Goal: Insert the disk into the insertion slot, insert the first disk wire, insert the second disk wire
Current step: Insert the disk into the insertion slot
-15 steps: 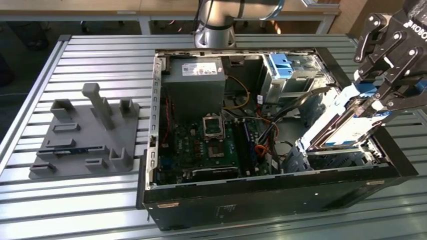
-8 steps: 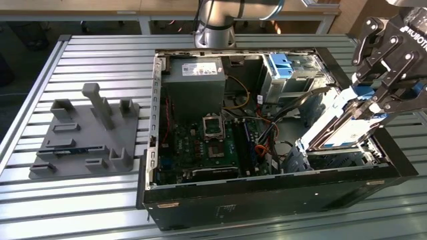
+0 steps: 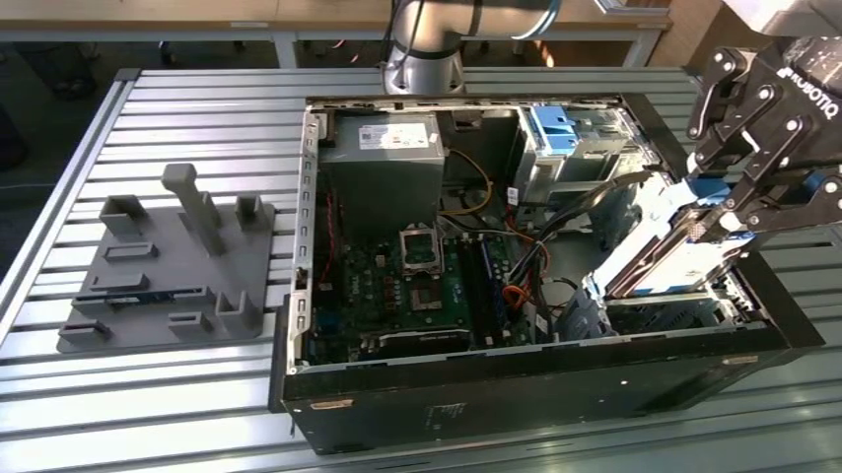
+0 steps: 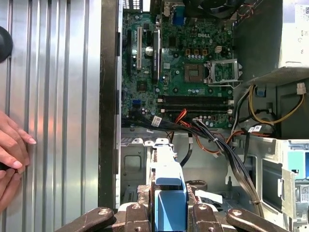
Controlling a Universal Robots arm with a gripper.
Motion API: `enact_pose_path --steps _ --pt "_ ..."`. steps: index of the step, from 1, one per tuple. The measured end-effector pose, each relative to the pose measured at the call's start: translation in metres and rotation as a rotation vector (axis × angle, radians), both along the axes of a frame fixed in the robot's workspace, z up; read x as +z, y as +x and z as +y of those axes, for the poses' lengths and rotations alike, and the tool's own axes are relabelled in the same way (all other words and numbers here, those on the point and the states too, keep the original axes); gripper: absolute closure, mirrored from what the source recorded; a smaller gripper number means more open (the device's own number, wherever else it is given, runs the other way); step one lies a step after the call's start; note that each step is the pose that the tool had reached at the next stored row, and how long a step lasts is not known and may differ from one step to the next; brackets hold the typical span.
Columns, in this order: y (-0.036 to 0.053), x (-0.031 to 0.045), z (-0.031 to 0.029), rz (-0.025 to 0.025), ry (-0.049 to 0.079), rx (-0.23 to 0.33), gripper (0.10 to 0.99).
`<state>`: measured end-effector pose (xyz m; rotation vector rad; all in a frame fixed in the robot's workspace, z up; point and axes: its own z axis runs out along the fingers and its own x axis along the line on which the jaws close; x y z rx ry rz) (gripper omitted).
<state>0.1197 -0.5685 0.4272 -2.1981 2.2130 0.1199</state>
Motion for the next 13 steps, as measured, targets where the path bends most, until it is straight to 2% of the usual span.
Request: enact_pose_path --steps 13 --pt "0.0000 -0.0191 0.0000 0.0000 0.000 0.000 0.722"
